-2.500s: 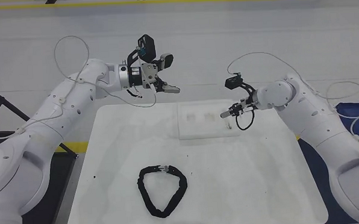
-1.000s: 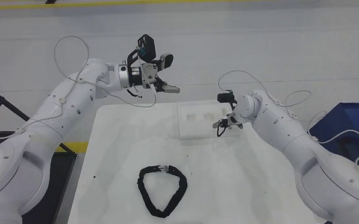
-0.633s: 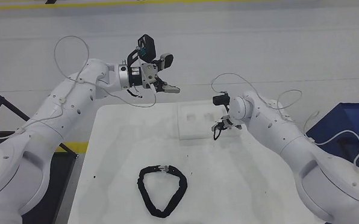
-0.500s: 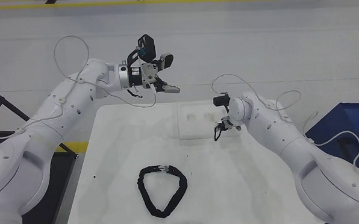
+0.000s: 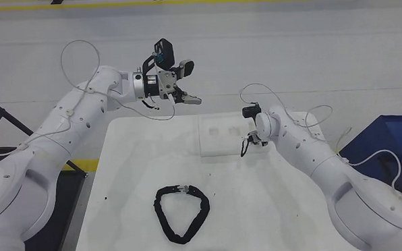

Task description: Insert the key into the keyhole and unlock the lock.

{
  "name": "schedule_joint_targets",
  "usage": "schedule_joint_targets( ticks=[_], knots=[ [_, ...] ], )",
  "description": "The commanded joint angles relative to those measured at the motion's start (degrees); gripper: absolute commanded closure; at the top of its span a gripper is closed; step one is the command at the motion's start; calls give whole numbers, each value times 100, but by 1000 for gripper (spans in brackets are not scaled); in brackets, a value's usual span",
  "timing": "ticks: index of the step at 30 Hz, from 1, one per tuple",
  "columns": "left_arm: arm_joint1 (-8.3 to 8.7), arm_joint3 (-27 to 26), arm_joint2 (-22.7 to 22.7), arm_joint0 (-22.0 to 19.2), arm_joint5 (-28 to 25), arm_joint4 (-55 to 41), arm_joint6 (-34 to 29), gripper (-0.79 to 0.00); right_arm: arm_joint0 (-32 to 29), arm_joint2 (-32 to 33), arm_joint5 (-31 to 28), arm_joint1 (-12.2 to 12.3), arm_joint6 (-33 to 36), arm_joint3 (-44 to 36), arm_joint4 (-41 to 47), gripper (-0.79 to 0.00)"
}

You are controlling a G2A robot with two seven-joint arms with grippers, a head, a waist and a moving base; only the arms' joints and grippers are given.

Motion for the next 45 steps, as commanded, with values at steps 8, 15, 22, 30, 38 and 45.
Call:
schedule_joint_targets(
  ticks=[8,15,22,30,38,45],
  knots=[
    [0,0,0,0,0,0,0,-785,-28,50,104,-130,-64,314,-173,-209],
    [0,0,0,0,0,0,0,-785,-15,136,53,-229,-64,498,-190,0],
    [0,0,0,0,0,0,0,-785,35,284,-117,-278,-73,603,-144,0],
    [0,0,0,0,0,0,0,-785,114,440,-118,-271,57,563,-222,0],
    [0,0,0,0,0,0,0,-785,122,811,-261,-74,255,77,-170,0],
    [0,0,0,0,0,0,0,-785,-237,1421,-275,333,332,-1150,-193,0]
  ],
)
